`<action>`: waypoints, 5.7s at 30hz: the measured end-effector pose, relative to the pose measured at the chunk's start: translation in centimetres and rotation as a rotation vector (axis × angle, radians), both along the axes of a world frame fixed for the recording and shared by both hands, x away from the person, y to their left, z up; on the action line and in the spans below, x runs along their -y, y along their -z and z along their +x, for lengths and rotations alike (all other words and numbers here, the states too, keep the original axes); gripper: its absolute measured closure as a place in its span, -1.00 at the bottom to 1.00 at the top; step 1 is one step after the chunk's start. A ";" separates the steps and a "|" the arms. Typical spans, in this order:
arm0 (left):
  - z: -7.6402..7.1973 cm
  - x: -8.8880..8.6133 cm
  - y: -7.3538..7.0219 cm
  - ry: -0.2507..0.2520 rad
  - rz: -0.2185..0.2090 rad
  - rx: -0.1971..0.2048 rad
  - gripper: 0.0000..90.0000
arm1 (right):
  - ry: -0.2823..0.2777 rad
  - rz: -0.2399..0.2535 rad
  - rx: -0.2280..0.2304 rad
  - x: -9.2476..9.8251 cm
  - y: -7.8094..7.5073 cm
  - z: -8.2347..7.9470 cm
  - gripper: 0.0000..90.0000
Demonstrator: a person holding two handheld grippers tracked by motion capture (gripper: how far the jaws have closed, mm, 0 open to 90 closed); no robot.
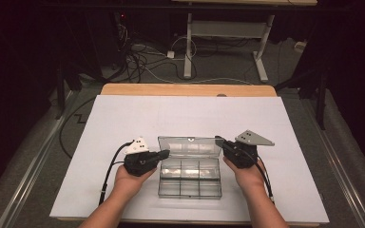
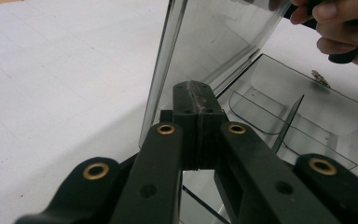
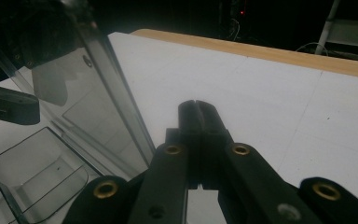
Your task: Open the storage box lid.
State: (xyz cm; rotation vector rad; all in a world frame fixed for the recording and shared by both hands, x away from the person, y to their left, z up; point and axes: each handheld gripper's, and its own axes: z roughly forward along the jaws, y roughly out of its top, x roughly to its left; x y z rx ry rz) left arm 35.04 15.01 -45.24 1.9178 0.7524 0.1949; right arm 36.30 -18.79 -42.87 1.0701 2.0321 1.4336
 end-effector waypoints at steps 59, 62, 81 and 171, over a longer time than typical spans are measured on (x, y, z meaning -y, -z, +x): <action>6.5 -0.2 -0.4 -0.146 -0.056 -0.091 0.95 | 0.060 -0.028 -0.078 -0.1 1.6 3.6 1.00; 6.6 -0.2 -0.2 -0.148 -0.051 -0.093 0.95 | 0.058 -0.016 -0.092 -0.1 1.7 3.8 1.00; 7.6 0.2 1.5 -0.192 0.013 -0.184 0.95 | 0.090 -0.124 -0.188 -0.6 2.9 5.3 1.00; -2.4 -6.7 2.2 -0.158 0.131 -0.038 -1.00 | 0.090 -0.141 -0.128 4.8 2.8 -3.6 -0.99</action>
